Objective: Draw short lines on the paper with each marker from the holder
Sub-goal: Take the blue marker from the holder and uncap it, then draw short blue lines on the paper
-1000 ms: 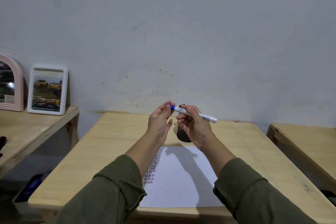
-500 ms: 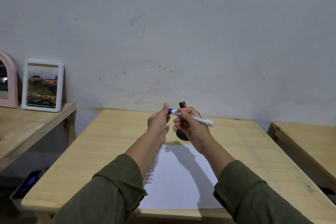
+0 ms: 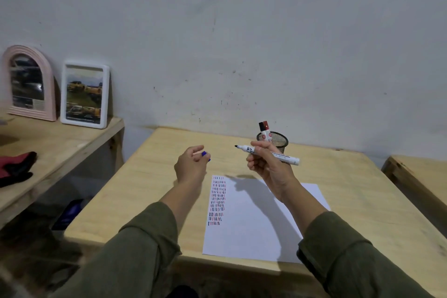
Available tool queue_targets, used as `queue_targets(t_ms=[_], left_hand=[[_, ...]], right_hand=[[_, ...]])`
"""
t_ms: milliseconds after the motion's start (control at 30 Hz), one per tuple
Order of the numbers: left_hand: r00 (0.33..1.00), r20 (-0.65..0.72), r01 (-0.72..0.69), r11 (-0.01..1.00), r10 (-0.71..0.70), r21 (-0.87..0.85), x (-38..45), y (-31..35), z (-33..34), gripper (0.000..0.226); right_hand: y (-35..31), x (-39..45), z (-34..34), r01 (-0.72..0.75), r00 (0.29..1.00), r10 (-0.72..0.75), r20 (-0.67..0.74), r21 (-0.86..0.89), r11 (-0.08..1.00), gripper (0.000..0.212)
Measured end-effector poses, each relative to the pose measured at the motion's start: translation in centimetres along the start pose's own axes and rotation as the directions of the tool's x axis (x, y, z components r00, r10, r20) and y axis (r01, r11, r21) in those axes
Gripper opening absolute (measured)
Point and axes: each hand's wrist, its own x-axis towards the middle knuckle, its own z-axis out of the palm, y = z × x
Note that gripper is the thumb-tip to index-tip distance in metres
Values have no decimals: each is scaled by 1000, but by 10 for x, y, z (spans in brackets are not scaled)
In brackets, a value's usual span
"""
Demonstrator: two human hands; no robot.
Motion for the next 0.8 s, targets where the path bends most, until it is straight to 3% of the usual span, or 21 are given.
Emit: queue_targets(t_ms=[300, 800], left_hand=[[996, 85, -2, 979, -15, 202, 5, -37, -20, 53], [981, 191, -124, 899, 46, 420, -12, -50, -41, 60]], right_hand=[[14, -3, 9, -39, 999, 39, 2, -23, 999, 14], [29, -22, 7, -100, 995, 101, 5, -80, 992, 13]])
